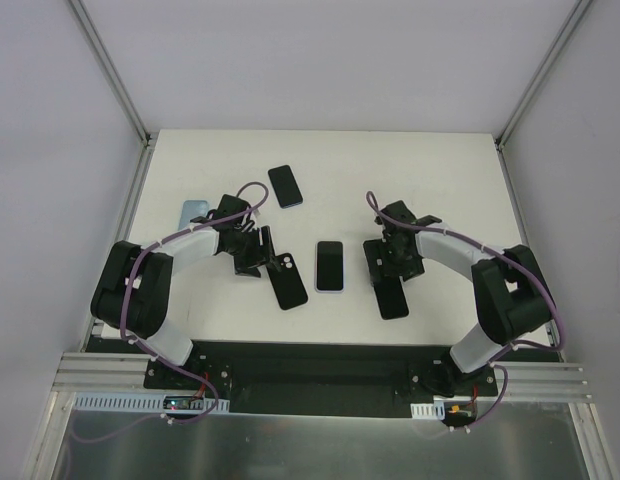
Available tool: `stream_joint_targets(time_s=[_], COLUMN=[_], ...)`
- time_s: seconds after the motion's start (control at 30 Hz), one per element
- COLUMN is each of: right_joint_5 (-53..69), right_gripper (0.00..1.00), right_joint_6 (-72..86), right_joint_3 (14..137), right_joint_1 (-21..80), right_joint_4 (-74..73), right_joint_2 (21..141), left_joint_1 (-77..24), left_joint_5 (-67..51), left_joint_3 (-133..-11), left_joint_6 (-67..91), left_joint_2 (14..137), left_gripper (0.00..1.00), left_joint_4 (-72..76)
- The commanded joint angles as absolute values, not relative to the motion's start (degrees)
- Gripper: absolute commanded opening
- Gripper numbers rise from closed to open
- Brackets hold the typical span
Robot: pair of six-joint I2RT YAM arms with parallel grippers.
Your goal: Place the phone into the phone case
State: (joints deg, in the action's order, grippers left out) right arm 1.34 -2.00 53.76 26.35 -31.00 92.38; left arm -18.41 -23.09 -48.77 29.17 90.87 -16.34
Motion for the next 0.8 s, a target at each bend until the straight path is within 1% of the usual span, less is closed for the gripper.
stream_joint_targets(time_s=[0.0, 0.13, 0.33, 0.53, 0.63, 0.77], right_joint_5=[-1.8, -3.1, -0.5, -1.1, -3.6, -3.7], right_gripper=[0.91, 0.93, 0.92, 0.85, 0.82, 0.78], right_joint_6=[-5.6, -6.9, -7.6, -7.2, -6.3, -6.2], right_joint_3=[53.6, 54.0, 53.1, 52.4, 51.9, 51.9], right_joint_1=[27.8, 28.7, 30.1, 30.2, 30.5, 30.8], right_joint_4=[-33.9, -34.4, -34.4, -35.5, -36.0, -35.9], right_joint_2=[88.7, 88.9, 90.6, 92.5, 93.1, 92.9], left_joint_1=[-18.8, -18.8, -18.8, -19.1, -19.3, -19.6], left_joint_5=[-25.3, -26.6, -27.0, -26.5, -26.1, -26.1], left_joint_3=[-48.7, -49.1, -48.5, -47.8, -47.6, -47.6], left_joint_6=[29.2, 29.8, 30.2, 30.1, 30.2, 30.4], left_joint_2=[90.8, 91.6, 92.6, 92.3, 92.0, 91.8], left_gripper=[0.61, 0.61, 0.59, 0.55, 0.54, 0.53], left_joint_4=[-15.7, -15.6, -14.4, -14.1, -14.1, -13.9])
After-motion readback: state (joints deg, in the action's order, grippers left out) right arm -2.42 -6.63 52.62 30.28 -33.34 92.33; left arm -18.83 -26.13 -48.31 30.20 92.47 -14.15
